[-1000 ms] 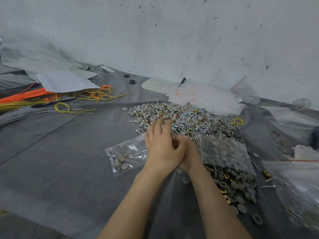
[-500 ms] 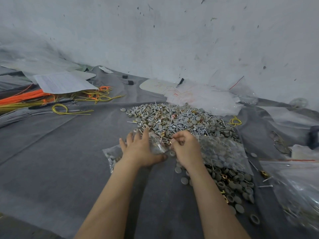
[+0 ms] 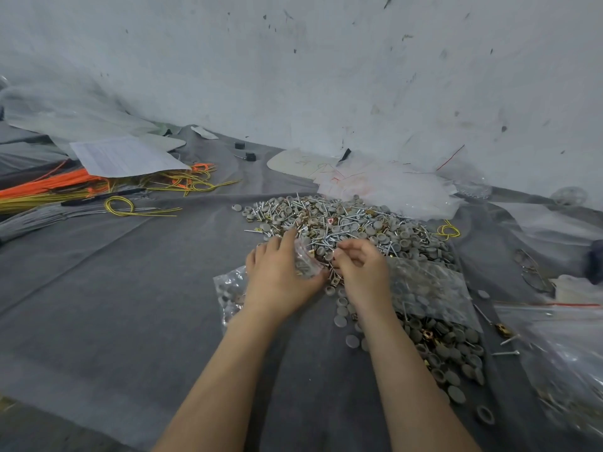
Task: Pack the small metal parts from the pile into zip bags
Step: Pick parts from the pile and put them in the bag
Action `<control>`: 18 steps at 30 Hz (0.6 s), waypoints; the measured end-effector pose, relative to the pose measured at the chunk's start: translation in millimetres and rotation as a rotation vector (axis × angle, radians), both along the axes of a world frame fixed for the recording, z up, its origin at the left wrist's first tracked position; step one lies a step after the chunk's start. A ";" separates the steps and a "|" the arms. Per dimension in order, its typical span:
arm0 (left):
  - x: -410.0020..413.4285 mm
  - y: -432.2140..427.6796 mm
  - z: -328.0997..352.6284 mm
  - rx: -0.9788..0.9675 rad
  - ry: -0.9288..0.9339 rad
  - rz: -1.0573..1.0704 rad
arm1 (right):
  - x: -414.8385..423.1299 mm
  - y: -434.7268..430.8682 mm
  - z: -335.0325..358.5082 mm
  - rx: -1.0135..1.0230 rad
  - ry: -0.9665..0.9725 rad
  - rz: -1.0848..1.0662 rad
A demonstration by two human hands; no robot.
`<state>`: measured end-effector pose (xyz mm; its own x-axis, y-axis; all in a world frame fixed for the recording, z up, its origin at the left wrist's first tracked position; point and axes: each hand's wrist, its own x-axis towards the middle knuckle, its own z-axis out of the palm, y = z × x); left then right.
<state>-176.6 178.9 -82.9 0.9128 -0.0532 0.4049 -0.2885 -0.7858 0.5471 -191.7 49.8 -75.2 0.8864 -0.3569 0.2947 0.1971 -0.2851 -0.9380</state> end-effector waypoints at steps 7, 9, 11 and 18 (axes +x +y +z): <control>-9.3 21.5 45.7 -0.764 0.086 -0.230 | -2.7 -1.0 0.8 0.114 0.012 -0.028; -10.9 25.3 52.1 -0.916 0.171 -0.298 | -3.2 -0.3 1.9 0.108 0.020 -0.025; -11.1 27.9 55.0 -1.050 0.229 -0.405 | -3.9 -0.3 4.5 0.120 0.023 -0.019; -14.8 27.0 54.2 -0.832 0.172 -0.377 | -10.8 3.1 48.1 0.232 -0.248 0.041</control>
